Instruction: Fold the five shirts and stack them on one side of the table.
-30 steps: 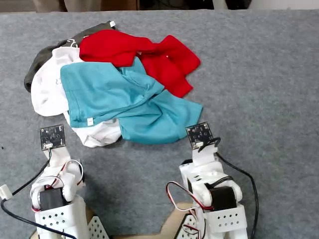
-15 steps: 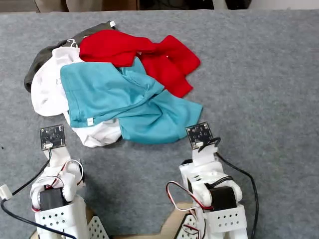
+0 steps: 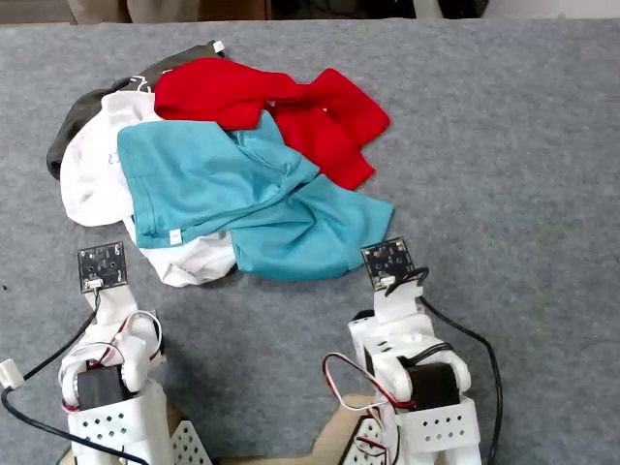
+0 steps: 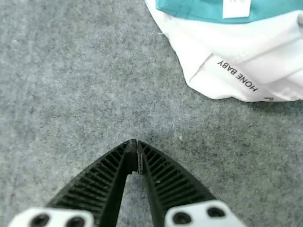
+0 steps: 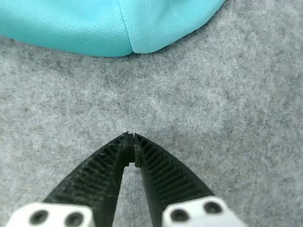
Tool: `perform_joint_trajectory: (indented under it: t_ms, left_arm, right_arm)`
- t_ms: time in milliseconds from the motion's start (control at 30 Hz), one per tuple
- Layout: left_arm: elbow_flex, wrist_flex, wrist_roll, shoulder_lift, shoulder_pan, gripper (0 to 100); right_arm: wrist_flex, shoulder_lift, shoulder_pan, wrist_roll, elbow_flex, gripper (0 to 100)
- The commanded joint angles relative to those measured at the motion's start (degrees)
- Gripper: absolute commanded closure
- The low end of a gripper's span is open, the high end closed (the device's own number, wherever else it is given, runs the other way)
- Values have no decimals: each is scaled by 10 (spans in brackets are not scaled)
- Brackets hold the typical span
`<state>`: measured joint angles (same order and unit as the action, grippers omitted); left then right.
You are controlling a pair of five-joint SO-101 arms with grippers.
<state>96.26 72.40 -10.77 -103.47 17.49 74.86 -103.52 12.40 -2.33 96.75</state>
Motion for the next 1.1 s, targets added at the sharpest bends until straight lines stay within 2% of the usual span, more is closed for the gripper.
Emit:
perform_joint_trajectory:
  t_ms: [0,300,433,600,733,867,933,1067]
  left_arm:
    - [7,2,-2,-1,-4,980]
    - [7,2,-4,-1,-14,980]
    - [7,-11,-2,-2,-59,980]
    - [7,-40,-2,-2,-64,981]
    - [-40,-149,-4,-2,-53,981]
    - [-84,-315,-3,-2,-17,980]
    - [-86,-416,-4,-2,6,980]
    - [-113,-610,-4,0,54,979]
  right_arm:
    - [3,-50,3,5,0,994]
    - [3,-50,131,4,0,994]
    - [3,-50,138,5,0,994]
    - [-7,-50,139,4,0,991]
    - [-37,-44,124,3,0,896]
    - [-4,-47,40,3,0,762]
    - [-2,-46,-1,2,0,744]
    - [-1,-46,-25,2,0,747]
